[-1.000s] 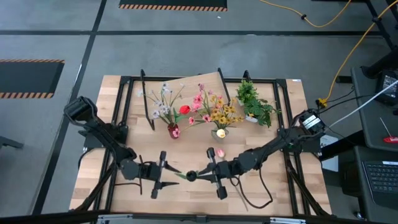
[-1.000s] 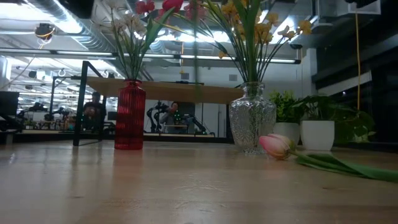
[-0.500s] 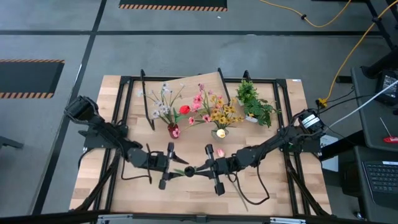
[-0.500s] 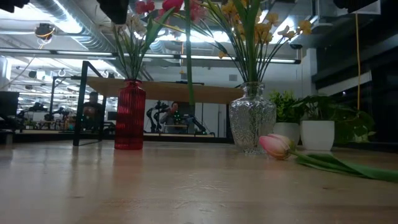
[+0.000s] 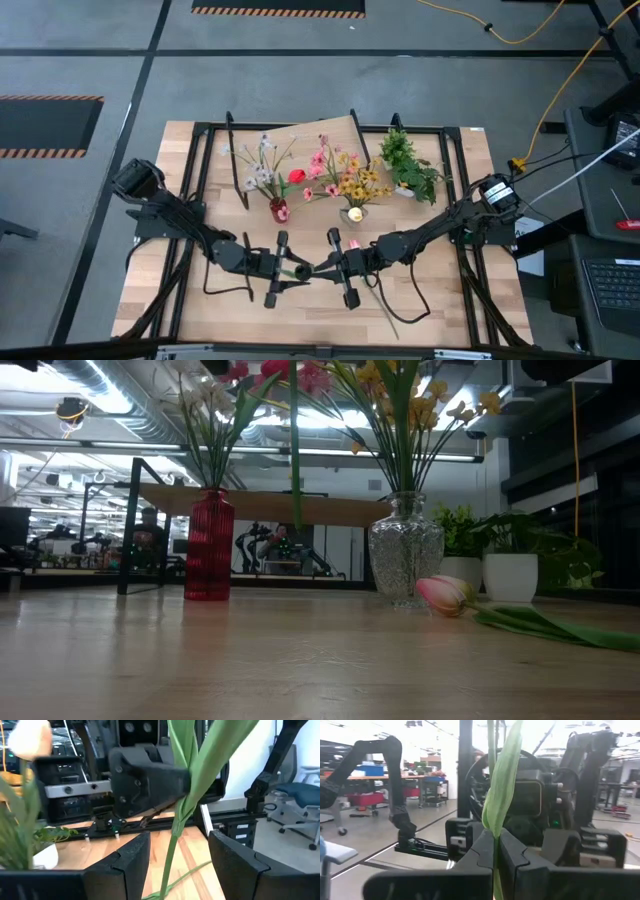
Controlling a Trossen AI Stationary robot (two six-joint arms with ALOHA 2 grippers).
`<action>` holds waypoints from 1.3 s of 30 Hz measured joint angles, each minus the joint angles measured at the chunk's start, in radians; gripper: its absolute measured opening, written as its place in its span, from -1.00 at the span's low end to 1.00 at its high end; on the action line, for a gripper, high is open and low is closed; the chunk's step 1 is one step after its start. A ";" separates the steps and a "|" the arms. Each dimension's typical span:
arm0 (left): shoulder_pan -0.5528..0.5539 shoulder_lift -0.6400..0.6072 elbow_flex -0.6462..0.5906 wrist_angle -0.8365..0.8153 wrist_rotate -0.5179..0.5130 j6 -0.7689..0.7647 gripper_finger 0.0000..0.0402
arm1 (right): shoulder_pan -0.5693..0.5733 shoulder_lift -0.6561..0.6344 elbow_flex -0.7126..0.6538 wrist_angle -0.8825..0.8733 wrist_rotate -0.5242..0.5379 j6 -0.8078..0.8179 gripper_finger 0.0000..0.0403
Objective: Pick and place flowers into a vace then onto a shelf
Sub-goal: Put the black flower into the red flower vase
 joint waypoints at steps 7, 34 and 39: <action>0.011 0.040 0.036 0.000 -0.024 0.018 -0.05 | 0.000 0.000 0.000 0.002 -0.009 -0.014 -0.99; -0.038 0.041 0.037 -0.009 -0.149 0.089 -0.97 | 0.000 0.000 0.001 0.006 -0.006 -0.025 -0.98; -0.044 0.028 0.035 -0.017 -0.221 0.115 -0.98 | -0.001 -0.012 0.001 -0.015 0.007 -0.007 -0.76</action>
